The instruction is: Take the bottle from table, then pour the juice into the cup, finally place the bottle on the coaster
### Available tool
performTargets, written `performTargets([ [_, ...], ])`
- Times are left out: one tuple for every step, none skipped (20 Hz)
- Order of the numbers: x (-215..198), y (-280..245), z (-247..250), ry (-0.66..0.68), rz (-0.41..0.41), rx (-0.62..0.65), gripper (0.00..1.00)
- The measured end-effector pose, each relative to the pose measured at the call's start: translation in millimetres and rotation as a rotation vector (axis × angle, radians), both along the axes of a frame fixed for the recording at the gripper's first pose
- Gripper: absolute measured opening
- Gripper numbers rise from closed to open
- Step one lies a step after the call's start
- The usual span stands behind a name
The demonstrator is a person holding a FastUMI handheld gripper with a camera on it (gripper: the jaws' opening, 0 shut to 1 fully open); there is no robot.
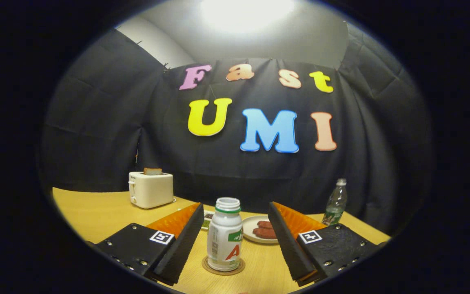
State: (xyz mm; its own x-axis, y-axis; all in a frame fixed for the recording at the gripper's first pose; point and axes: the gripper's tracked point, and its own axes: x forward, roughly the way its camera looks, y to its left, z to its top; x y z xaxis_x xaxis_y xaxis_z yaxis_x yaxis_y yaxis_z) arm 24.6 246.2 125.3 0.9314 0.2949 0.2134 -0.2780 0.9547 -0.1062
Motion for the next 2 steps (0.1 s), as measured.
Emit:
performTargets([
  [-12, -6, 20, -0.037, -0.012, -0.01, 0.95],
  [-25, -11, 36, -0.072, -0.022, -0.013, 0.95],
])
